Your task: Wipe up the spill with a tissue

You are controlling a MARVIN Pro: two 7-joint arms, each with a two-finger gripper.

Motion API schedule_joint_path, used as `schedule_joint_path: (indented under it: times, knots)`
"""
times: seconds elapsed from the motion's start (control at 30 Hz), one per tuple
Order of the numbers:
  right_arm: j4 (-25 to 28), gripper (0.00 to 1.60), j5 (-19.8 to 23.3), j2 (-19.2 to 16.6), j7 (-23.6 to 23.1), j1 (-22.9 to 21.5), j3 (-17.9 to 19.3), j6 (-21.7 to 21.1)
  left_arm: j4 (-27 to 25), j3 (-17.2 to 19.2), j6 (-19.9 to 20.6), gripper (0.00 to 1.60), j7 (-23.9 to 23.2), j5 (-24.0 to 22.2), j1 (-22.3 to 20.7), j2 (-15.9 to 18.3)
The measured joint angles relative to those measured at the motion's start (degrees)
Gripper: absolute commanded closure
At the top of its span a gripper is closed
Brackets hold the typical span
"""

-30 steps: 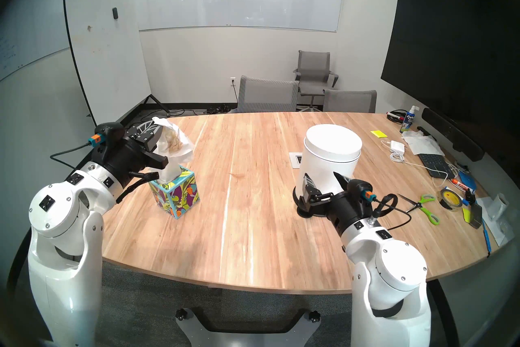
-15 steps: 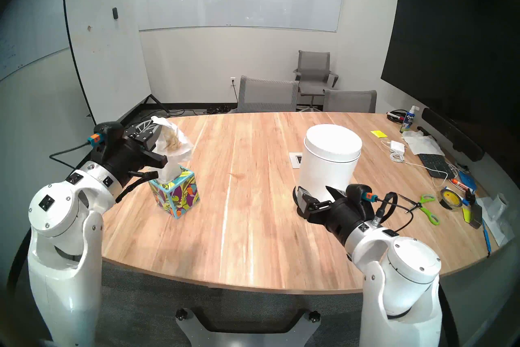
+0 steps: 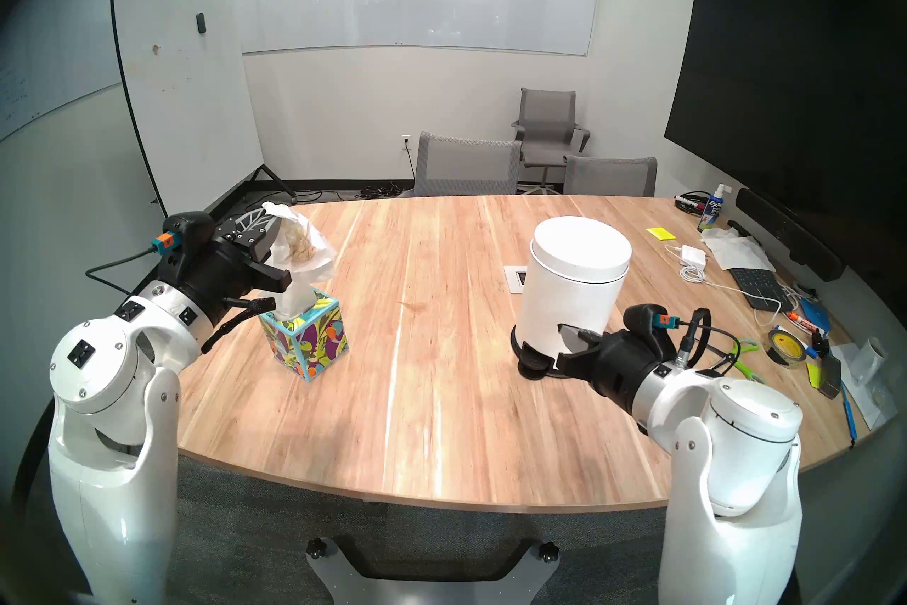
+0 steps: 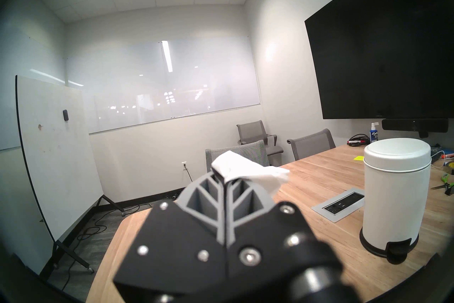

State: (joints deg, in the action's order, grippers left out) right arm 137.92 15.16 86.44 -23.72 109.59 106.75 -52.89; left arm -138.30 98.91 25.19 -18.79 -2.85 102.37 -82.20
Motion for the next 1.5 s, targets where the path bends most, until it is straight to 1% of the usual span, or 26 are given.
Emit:
schedule_joint_path:
  times: [0.07,0.2,0.4,0.5,0.57,0.67,0.87,1.13,1.33,1.5]
  knots:
    - [0.2,1.6,0.0,-0.2,-0.1,-0.2,-0.7,-0.6,0.0,0.0,0.0,1.6,0.0,0.0,0.0,0.0]
    - [0.6,1.6,-1.1,-0.7,0.0,0.2,-3.9,-1.3,0.0,0.0,0.0,1.6,0.1,-0.1,0.0,0.0]
    - [0.7,1.6,-3.7,-1.1,0.9,1.8,-5.8,0.1,0.0,0.0,0.0,1.6,0.2,-0.1,0.0,0.0]
    - [0.2,1.6,-4.9,-1.6,1.3,2.4,-5.8,2.0,0.0,0.0,0.0,1.6,0.2,-0.1,0.0,0.0]
    - [-1.4,1.6,-5.6,-2.2,1.3,2.8,-5.4,3.9,0.0,0.0,0.0,1.6,0.2,-0.1,0.0,0.0]
    - [-3.2,1.6,-6.3,-2.9,1.2,3.0,-4.6,5.5,0.0,0.0,0.0,1.6,0.2,-0.1,0.0,0.0]
    - [-6.7,1.6,-7.1,-4.5,-0.2,2.4,-3.0,7.5,0.0,-0.1,0.0,1.6,0.3,-0.2,0.0,0.0]
    - [-10.3,1.6,-7.8,-6.1,-1.7,0.9,-2.5,8.9,0.0,-0.1,0.0,1.6,0.3,-0.2,0.0,0.0]
    - [-13.1,1.6,-8.7,-7.3,-2.6,-0.9,-4.1,9.2,0.0,-0.1,0.0,1.6,0.4,-0.2,0.0,0.0]
    - [-14.8,1.6,-9.1,-8.0,-3.1,-2.2,-4.5,9.2,0.0,-0.1,0.0,1.6,0.4,-0.2,0.0,0.0]
